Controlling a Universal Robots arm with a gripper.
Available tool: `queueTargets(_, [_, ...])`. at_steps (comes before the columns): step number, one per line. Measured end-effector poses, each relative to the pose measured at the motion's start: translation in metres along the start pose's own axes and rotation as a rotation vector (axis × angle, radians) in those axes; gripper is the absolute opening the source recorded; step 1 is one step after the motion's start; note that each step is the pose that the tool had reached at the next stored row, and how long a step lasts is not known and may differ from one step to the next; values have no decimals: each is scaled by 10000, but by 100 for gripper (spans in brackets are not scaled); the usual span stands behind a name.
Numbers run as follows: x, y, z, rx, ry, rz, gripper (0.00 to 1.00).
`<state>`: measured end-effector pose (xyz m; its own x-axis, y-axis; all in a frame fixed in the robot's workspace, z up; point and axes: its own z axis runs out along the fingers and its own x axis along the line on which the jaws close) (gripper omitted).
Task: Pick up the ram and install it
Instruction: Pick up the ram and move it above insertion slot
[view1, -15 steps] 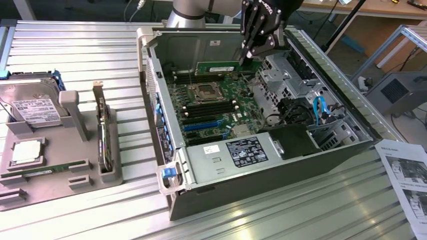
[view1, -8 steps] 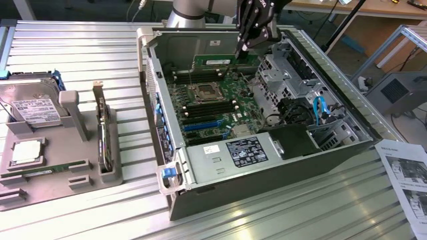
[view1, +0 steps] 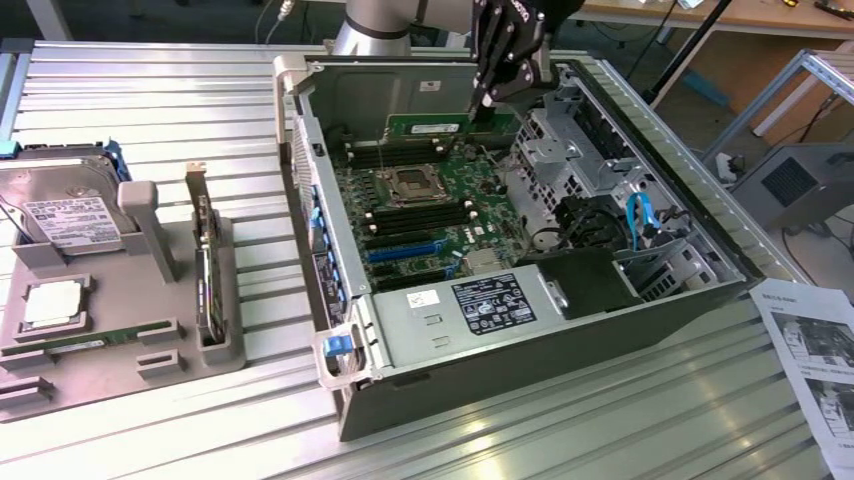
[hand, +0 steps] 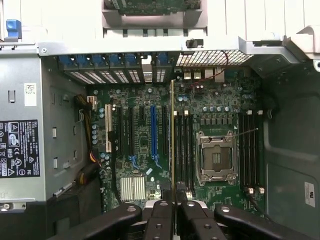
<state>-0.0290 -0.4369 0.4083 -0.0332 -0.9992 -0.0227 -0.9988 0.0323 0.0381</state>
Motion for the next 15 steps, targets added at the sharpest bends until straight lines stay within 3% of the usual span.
queueTargets(15, [7,-5,110,0,-1,0,13])
